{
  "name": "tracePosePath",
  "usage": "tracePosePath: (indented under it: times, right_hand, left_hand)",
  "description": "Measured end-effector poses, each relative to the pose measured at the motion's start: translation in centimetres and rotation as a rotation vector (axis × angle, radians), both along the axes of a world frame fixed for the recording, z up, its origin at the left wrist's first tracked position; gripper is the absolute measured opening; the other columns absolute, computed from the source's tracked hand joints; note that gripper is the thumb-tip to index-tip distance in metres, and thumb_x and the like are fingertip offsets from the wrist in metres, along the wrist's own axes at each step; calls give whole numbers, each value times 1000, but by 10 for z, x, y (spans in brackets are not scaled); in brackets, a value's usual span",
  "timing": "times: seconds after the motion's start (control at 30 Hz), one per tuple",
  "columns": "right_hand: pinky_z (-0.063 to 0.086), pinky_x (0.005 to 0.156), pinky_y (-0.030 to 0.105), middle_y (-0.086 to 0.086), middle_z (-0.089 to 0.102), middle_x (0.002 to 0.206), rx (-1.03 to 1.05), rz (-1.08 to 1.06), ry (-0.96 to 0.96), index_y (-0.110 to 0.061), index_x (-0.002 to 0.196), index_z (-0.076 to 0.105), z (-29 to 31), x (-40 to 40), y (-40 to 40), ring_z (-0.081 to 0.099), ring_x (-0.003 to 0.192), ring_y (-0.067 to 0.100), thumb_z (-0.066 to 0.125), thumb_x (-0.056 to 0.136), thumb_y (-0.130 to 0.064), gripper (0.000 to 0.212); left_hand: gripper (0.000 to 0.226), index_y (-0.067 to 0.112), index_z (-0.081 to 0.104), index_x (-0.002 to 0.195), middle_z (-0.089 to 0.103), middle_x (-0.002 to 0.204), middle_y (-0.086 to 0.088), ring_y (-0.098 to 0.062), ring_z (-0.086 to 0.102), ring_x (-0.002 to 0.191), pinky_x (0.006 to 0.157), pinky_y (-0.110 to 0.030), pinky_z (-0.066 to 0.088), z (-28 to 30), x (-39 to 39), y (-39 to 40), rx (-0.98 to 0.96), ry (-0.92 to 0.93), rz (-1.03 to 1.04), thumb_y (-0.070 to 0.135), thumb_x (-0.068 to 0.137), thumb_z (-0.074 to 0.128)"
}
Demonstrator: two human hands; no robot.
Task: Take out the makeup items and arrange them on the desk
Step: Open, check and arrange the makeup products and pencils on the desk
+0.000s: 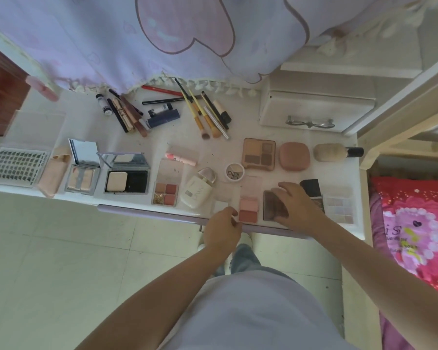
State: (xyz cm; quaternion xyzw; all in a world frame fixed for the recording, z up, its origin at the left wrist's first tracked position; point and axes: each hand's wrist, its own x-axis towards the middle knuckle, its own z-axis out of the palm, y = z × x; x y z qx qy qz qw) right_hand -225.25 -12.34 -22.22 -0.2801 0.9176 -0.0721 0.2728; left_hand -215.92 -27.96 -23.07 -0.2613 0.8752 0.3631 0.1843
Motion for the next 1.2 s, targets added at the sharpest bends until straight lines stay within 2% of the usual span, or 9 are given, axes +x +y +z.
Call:
tracePosePath:
  times: [0.17, 0.3, 0.5, 0.57, 0.63, 0.77, 0.87, 1.03, 1.2]
  right_hand:
    - [20, 111, 23, 9, 21, 147, 60, 67, 22, -11, 141, 24, -9, 6, 4, 21, 136, 21, 57, 86, -25, 65]
    - [21, 105, 16, 10, 31, 142, -111, -30, -42, -9, 139, 31, 8, 1, 1, 29, 132, 21, 64, 79, -20, 69]
    - [17, 92, -5, 1, 42, 133, -463, -13, 10, -7, 125, 50, 76, -28, -20, 31, 116, 0, 74, 66, -24, 66]
    - [23, 100, 8, 8, 45, 136, -508, 7, 60, -6, 119, 56, 96, -34, -30, 35, 117, 4, 69, 64, -31, 63]
    - [31, 100, 23, 9, 44, 134, -632, -43, 115, -9, 116, 59, 111, -40, -37, 37, 121, 13, 65, 63, -35, 59]
    - [44, 80, 2, -6, 45, 122, -898, -333, 39, -25, 105, 54, 142, -50, -45, 51, 106, 7, 68, 77, -3, 38]
    - [48, 69, 3, -9, 52, 104, -913, -384, 54, -24, 104, 56, 152, -52, -55, 56, 88, 2, 70, 76, -7, 35]
    - [47, 68, 1, -13, 52, 96, -897, -471, 62, -24, 102, 55, 163, -48, -63, 55, 84, -3, 74, 72, -9, 39]
    - [46, 66, 4, -13, 58, 89, -824, -527, 8, -20, 104, 59, 167, -39, -49, 57, 75, -3, 68, 78, -10, 30]
  left_hand:
    - [27, 13, 55, 118, 65, 108, -2, -17, 59, 96, 79, -20, 43, 11, -14, -5, -26, 105, -95, 20, 92, 49]
    - [29, 10, 55, 118, 65, 103, -5, -18, 58, 90, 81, -23, 44, 26, -35, -14, 70, 128, -101, 22, 91, 53]
    - [29, 3, 52, 118, 60, 94, -12, -17, 60, 72, 69, -25, 55, 79, -79, -30, 607, 129, 56, 17, 94, 50]
    - [21, 5, 54, 113, 61, 85, -10, -18, 63, 72, 74, -32, 55, 98, -88, -38, 731, 226, 102, 8, 93, 50]
    - [17, 8, 52, 106, 60, 80, -6, -11, 66, 60, 65, -27, 57, 117, -95, -47, 869, 316, 185, 0, 91, 48]
    - [14, 7, 50, 93, 61, 73, -6, -5, 64, 47, 47, -17, 54, 152, -104, -63, 1015, 451, 264, -7, 90, 46]
    - [16, 8, 46, 82, 59, 77, -9, -4, 64, 48, 47, -14, 53, 164, -107, -67, 1029, 492, 266, -6, 88, 50]
    - [12, 9, 45, 81, 59, 84, -8, -5, 65, 53, 49, -15, 53, 167, -112, -69, 1101, 453, 163, 1, 89, 49]
    - [21, 8, 44, 80, 58, 87, -5, -5, 67, 61, 58, -15, 56, 163, -107, -65, 1172, 395, 8, -12, 86, 44]
